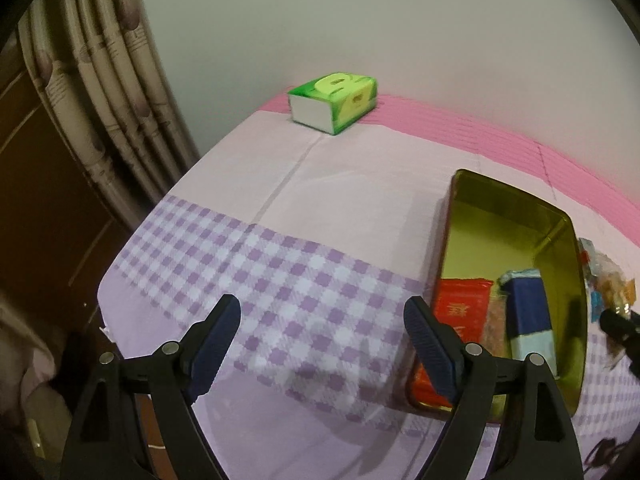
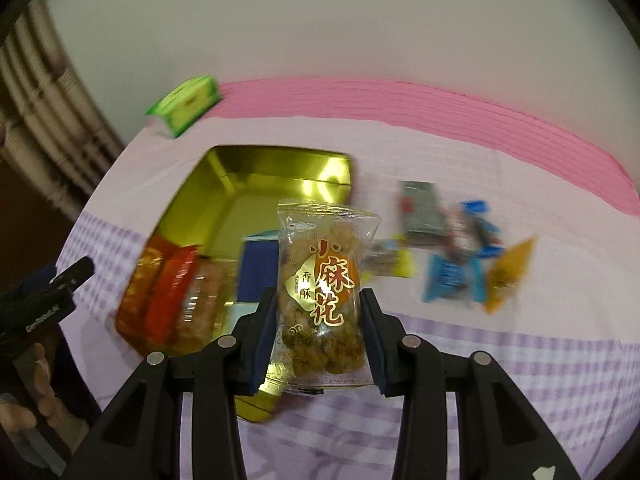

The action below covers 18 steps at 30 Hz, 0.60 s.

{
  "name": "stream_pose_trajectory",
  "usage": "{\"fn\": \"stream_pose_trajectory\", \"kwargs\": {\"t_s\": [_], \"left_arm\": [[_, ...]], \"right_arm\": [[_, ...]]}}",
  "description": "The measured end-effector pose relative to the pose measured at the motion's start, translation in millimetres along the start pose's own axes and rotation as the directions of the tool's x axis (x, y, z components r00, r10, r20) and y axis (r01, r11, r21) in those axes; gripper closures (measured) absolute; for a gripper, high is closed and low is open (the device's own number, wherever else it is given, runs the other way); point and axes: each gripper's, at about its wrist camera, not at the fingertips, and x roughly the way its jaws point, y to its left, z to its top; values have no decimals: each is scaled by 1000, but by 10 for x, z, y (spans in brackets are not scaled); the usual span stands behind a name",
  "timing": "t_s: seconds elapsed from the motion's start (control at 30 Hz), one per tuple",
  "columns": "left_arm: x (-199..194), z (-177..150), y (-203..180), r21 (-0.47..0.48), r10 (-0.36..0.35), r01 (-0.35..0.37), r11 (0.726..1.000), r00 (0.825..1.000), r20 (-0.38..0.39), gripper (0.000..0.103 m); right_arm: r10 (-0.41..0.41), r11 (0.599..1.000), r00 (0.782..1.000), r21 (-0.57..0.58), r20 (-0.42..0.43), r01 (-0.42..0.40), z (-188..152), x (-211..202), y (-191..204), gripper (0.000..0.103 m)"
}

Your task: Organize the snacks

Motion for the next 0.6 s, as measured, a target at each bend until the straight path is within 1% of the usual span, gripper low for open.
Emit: {"fn": "stream_pose_trajectory", "kwargs": {"t_s": [0.1, 0.17, 0.33, 0.6], "left_arm": [[-11, 3, 36, -20, -3, 3, 1000, 1000, 4, 19], [-14, 5, 43, -30, -5, 5, 1000, 1000, 7, 19], [-4, 7, 28, -27, -13, 13, 1000, 1000, 0, 19], [-20, 8, 9, -22, -18, 18, 1000, 1000, -1, 19]], "right_arm": [[13, 999, 1000, -31, -19, -14, -4, 106, 220, 66], [14, 999, 999, -38, -33, -15, 14, 198, 295, 66], [14, 998, 997, -60, -73, -19, 14, 412, 515, 66], [11, 998, 994, -58, -109, -17, 9, 602, 602, 66]]}}
